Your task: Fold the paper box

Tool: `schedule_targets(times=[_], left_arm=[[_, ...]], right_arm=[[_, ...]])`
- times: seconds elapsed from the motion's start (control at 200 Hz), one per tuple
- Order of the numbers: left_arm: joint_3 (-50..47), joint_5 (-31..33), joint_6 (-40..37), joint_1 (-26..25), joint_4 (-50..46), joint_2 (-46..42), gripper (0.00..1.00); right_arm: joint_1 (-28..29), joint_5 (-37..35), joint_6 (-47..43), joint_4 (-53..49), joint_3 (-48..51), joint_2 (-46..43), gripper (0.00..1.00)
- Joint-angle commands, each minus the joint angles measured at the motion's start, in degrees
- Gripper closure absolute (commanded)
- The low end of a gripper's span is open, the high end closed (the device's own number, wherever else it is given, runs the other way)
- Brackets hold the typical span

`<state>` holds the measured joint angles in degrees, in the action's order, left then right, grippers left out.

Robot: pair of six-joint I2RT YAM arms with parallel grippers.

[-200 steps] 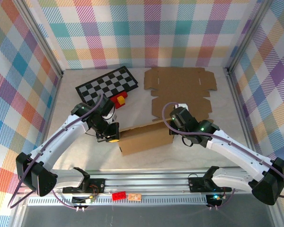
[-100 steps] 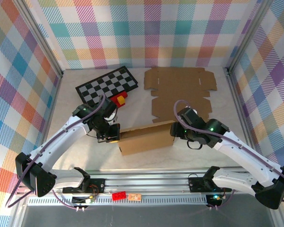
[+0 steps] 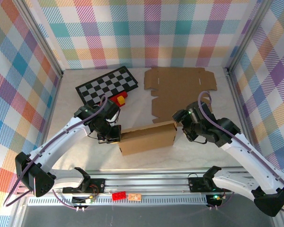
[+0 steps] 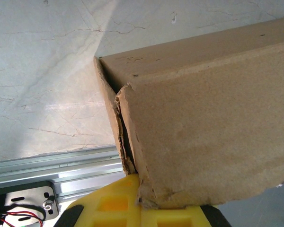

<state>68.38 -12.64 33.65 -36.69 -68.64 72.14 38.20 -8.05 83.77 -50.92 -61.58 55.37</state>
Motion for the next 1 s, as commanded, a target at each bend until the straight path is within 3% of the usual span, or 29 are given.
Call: schedule_targets(times=[0.0,0.345,0.71,0.86,0.995], left_arm=[[-1.06,1.61,1.23,-0.75,-1.74,0.2,1.0],[-0.4,1.75,1.33,-1.19,-2.11,0.71,1.0],[0.59,1.5,1.85,-1.43,-1.92,1.18,1.0],[1.93,0.44,4.81,-1.4,-1.63,-0.64,0.75],[3.31,-0.72,8.63,-1.37,-0.45,-3.46,0.61]], right_arm=[[-1.48,5.11,13.29,3.89,3.26,-0.81,0.21],[-3.26,8.05,16.99,10.46,11.0,-1.32,0.23],[-3.56,9.55,16.47,11.49,15.58,-1.89,0.35],[-3.65,9.9,15.84,11.21,15.88,-1.28,0.38],[-3.7,9.98,15.37,10.76,15.97,-0.73,0.38]])
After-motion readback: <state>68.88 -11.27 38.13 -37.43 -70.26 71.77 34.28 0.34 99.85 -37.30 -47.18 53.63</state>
